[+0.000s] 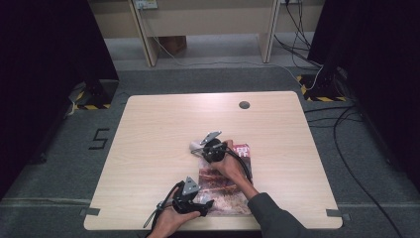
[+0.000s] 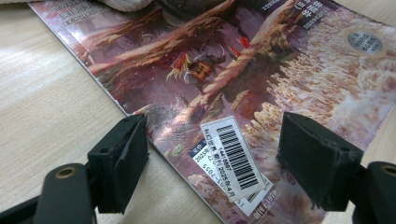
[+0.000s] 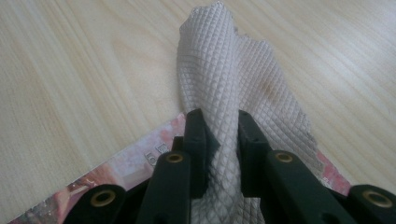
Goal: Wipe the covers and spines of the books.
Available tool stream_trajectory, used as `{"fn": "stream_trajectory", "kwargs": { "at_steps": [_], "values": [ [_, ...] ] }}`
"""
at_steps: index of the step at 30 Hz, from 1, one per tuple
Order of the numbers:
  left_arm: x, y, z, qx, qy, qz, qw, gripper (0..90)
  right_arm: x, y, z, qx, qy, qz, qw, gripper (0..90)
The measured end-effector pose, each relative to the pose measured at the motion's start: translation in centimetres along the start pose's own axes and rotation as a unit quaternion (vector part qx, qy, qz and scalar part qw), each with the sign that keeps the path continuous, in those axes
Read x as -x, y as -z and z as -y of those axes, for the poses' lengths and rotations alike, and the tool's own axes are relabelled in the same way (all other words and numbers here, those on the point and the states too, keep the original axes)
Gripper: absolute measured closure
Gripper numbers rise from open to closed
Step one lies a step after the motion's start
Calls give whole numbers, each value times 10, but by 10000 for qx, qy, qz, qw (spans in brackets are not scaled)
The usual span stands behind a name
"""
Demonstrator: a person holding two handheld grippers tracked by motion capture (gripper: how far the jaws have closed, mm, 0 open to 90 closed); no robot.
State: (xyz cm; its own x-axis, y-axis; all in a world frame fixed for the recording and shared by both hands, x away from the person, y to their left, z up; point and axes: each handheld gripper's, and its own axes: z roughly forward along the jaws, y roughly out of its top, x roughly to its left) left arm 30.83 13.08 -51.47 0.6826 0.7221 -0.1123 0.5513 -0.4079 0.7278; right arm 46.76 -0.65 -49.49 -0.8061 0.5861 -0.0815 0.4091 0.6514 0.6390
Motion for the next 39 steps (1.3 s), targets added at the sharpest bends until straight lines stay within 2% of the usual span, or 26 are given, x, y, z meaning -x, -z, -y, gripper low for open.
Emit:
{"fn": "stream_trajectory", "kwargs": {
  "at_steps": [2,5,7,14,20,22,26,28,29,35,39],
  "values": [
    [0,0,0,2,-6,-25,10000,232,3,0,1,54,-59,-61,9999,781],
    [1,0,0,11,-59,-47,10000,234,3,0,3,117,-142,-13,9998,781],
    [1,0,0,11,-52,-44,10000,234,0,1,4,78,-85,19,9999,781],
    [4,1,0,38,-174,-128,9998,236,-9,9,12,83,80,-249,9996,778],
    [4,1,0,37,-176,-126,9998,236,-2,11,18,166,-141,-193,9996,777],
    [4,1,0,40,-182,-126,9997,236,-5,13,18,135,-70,-158,9998,774],
    [5,1,0,45,-185,-147,9997,236,-13,16,20,131,84,-255,9996,771],
    [5,1,0,41,-195,-158,9997,236,-12,17,22,129,93,-309,9994,773],
    [5,1,0,42,-197,-160,9997,236,-10,18,23,121,10,-334,9994,775],
    [5,1,0,45,-231,-173,9996,238,0,22,29,133,-104,-193,9997,774],
    [5,1,0,36,-255,-185,9995,237,-2,25,32,100,-67,-165,9998,765]
  ]
}}
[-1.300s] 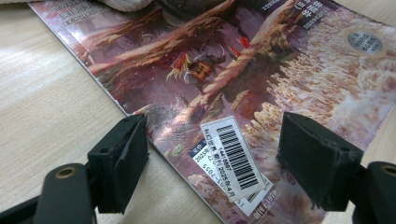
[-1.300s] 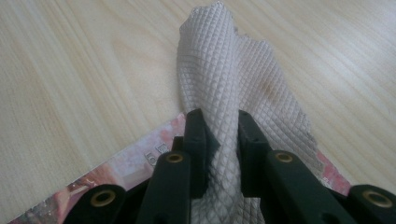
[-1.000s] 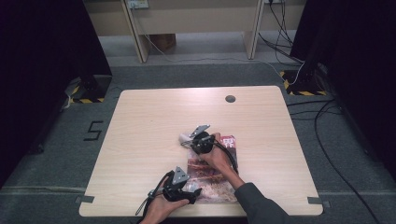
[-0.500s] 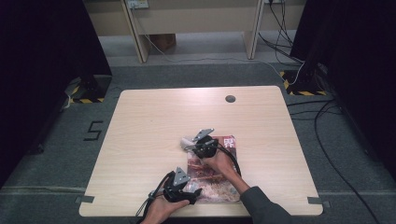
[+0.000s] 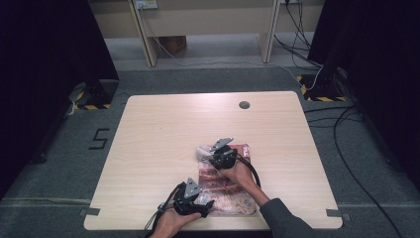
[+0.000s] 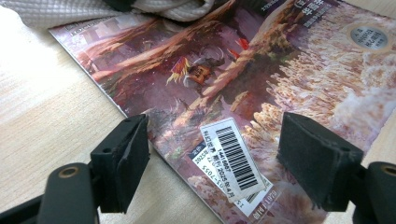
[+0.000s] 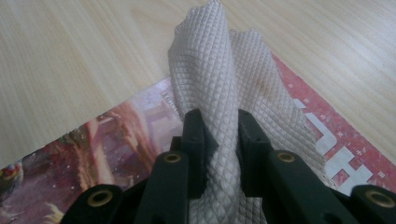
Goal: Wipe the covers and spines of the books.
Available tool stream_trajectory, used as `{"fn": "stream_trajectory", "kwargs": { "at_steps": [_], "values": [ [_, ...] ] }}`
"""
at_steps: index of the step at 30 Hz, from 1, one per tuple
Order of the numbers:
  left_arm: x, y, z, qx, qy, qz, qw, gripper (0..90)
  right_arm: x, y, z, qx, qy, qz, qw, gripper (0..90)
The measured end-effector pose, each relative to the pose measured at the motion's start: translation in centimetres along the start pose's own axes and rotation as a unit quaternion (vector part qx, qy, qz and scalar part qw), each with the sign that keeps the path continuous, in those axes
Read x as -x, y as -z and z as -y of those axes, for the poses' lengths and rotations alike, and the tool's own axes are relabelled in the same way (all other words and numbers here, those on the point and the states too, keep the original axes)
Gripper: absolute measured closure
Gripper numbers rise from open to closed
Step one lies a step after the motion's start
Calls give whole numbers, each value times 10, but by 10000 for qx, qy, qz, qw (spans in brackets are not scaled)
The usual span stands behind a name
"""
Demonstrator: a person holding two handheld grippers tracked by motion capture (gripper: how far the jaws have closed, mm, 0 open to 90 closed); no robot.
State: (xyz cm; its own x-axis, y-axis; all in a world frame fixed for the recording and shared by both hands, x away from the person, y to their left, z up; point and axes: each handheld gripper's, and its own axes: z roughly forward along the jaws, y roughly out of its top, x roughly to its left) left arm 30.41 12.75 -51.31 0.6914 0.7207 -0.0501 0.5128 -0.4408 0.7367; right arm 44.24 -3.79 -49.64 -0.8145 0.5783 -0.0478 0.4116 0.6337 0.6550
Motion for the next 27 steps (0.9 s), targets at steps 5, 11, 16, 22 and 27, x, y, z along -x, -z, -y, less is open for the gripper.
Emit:
{"fn": "stream_trajectory", "kwargs": {
  "at_steps": [5,11,16,22,27],
  "values": [
    [0,0,0,10,6,-12,10000,236,-9,2,2,0,107,-108,9999,757],
    [2,0,0,25,1,-49,10000,236,-11,4,3,2,190,-228,9996,769],
    [2,1,0,15,-57,-79,10000,232,-3,4,5,30,61,-174,9998,769],
    [0,0,0,9,96,-24,10000,210,-18,6,4,-38,329,-186,9993,767],
    [1,2,1,-19,-16,-56,10000,216,-17,8,7,-31,266,-275,9993,768]
  ]
}}
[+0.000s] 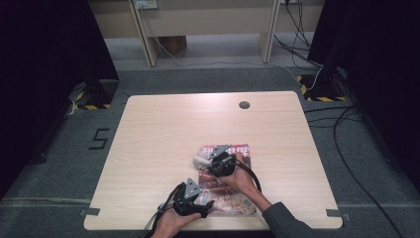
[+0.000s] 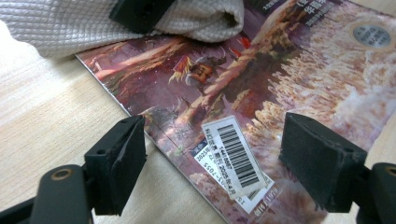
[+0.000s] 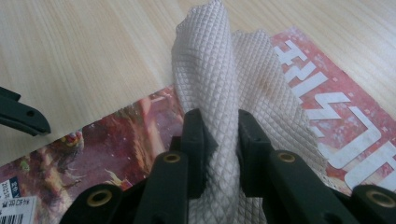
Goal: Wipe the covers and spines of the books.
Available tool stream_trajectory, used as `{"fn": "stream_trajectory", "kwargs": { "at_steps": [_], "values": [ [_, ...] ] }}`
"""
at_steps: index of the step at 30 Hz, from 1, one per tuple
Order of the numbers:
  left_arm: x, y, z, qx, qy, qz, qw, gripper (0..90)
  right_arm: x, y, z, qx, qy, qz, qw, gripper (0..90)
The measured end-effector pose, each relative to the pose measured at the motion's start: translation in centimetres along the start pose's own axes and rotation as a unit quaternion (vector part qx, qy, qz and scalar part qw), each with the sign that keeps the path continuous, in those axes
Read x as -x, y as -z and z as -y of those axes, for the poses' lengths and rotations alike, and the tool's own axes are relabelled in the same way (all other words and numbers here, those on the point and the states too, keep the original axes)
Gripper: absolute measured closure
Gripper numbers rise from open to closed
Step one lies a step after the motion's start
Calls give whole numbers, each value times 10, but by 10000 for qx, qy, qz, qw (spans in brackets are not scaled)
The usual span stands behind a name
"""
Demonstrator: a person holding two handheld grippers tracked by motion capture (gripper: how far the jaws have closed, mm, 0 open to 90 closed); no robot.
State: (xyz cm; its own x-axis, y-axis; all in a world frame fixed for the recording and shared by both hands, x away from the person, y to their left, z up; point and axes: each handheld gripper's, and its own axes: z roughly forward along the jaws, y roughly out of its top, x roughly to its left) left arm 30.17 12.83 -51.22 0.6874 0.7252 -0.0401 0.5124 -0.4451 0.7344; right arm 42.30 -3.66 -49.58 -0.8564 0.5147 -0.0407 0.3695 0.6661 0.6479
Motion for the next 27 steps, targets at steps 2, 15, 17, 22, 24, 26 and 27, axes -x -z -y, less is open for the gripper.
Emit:
{"fn": "stream_trajectory", "kwargs": {
  "at_steps": [2,15,17,22,24,26,27],
  "values": [
    [0,2,1,-35,18,18,10000,217,3,2,2,-24,25,164,9999,767],
    [5,10,7,-63,-110,10,9999,245,46,27,32,-64,-506,648,9966,767],
    [6,11,7,-72,-74,51,9999,247,52,31,37,-56,-633,730,9953,767],
    [9,13,9,-77,-106,98,9999,267,66,39,48,-56,-820,892,9926,767],
    [10,13,9,-57,-90,115,9999,280,70,42,51,-49,-874,937,9917,767],
    [10,14,10,-58,-58,158,9998,281,76,44,54,-37,-992,982,9902,769],
    [10,14,11,-68,-49,156,9998,281,78,45,56,-33,-1029,1000,9896,770]
  ]
}}
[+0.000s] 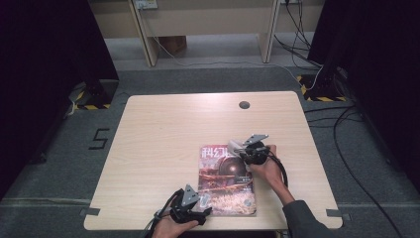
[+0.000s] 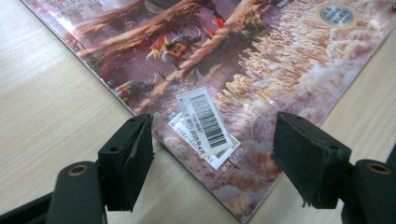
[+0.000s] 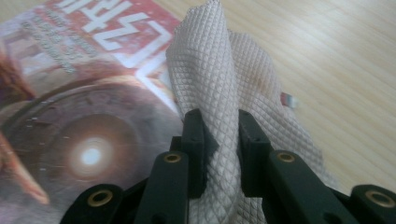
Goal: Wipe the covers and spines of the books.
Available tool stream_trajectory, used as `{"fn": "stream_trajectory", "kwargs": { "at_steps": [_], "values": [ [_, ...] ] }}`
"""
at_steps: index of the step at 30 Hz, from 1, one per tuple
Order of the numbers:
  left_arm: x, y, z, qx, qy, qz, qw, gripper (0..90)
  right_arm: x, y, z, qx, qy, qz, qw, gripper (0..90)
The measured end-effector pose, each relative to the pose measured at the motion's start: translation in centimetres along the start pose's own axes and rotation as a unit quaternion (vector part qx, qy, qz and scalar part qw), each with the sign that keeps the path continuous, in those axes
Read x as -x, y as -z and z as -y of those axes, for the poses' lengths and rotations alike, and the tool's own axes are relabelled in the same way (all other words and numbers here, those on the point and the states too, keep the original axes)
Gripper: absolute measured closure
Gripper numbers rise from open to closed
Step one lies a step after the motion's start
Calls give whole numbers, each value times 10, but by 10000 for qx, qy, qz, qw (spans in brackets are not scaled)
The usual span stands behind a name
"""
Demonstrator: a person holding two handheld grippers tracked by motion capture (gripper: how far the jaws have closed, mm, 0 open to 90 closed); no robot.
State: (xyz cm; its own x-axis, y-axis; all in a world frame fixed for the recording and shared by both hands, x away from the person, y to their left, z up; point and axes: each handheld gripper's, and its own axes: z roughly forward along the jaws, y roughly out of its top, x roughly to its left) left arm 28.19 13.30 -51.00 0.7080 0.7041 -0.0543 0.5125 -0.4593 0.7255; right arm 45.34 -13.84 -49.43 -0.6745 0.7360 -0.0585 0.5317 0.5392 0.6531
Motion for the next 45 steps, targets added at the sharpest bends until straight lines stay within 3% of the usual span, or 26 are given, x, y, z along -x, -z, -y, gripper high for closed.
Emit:
{"fn": "stream_trajectory", "kwargs": {
  "at_steps": [3,11,14,19,23,40,45],
  "values": [
    [2,0,0,17,-31,0,10000,289,7,1,2,18,-90,64,9999,770],
    [4,2,2,-8,-59,63,10000,302,6,2,3,14,-95,94,9999,769],
    [5,3,3,-20,-61,94,9999,302,2,3,3,-26,-57,118,9999,759],
    [6,4,4,-102,-134,104,9998,297,-14,6,4,-37,207,-146,9997,754],
    [8,3,5,-115,-211,76,9997,292,-12,6,6,2,119,-250,9996,759],
    [8,-6,-3,-151,-256,9,9996,293,1,5,7,36,-129,-3,9999,746],
    [7,-12,-8,-128,-258,-16,9996,293,-6,5,7,35,-93,-112,9999,747]
  ]
}}
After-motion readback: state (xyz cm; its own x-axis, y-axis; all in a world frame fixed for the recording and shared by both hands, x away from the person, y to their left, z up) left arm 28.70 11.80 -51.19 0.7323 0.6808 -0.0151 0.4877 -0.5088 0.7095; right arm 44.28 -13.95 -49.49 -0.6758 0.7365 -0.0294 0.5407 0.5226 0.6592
